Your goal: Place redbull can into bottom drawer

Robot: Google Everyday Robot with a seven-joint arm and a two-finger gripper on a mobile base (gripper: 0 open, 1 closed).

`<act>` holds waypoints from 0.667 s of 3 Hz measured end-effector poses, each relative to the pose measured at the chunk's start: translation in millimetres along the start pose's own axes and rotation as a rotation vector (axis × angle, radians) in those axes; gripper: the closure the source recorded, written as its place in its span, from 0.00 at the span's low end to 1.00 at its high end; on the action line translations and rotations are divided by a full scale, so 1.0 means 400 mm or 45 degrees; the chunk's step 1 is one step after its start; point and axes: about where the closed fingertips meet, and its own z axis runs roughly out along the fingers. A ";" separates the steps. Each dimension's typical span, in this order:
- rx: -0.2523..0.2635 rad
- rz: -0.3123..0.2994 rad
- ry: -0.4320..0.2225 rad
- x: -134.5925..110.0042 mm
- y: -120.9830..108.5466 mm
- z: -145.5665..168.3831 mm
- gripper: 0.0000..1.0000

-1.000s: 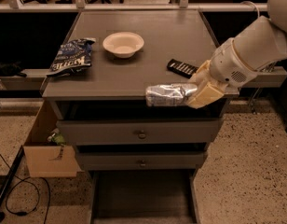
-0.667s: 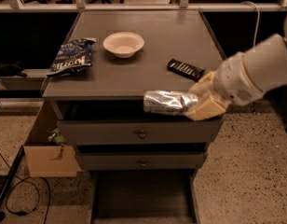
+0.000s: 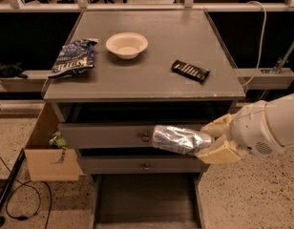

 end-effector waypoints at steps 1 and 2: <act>0.000 0.000 0.000 0.000 0.000 0.000 1.00; 0.015 -0.014 -0.056 -0.033 0.001 0.010 1.00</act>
Offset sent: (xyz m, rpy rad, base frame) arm 0.0112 0.0130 0.0122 0.0518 -0.0418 0.0010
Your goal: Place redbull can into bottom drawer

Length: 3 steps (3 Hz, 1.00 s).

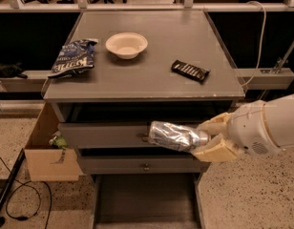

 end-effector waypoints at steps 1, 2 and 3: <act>-0.012 0.071 -0.079 0.041 0.069 0.041 1.00; -0.001 0.146 -0.116 0.124 0.128 0.097 1.00; 0.025 0.143 -0.129 0.197 0.130 0.148 1.00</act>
Offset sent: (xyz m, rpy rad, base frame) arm -0.0708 -0.0026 -0.1238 0.1743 0.0642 -0.1475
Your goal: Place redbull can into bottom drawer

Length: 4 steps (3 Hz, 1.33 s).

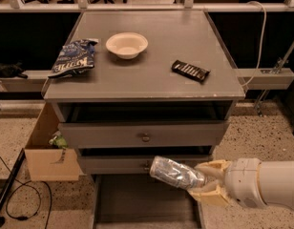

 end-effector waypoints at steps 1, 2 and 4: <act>-0.002 -0.013 0.010 0.068 -0.033 0.051 1.00; -0.031 0.013 0.055 0.148 -0.070 0.113 1.00; -0.109 0.029 0.060 0.178 -0.068 0.217 1.00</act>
Offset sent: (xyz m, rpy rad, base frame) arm 0.0425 -0.0324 -0.1175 -0.0484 0.0980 -0.0057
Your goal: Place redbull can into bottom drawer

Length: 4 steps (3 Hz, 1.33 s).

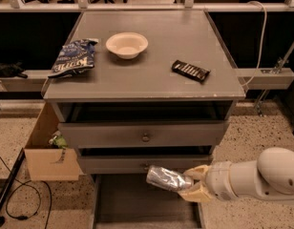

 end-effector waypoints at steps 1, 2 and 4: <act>-0.063 0.026 0.024 0.040 -0.008 0.081 1.00; -0.090 0.060 0.017 0.068 -0.025 0.133 1.00; -0.049 0.161 -0.057 0.137 -0.089 0.210 1.00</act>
Offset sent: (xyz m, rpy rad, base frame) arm 0.0256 0.0169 -0.0855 0.0457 0.1176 0.0055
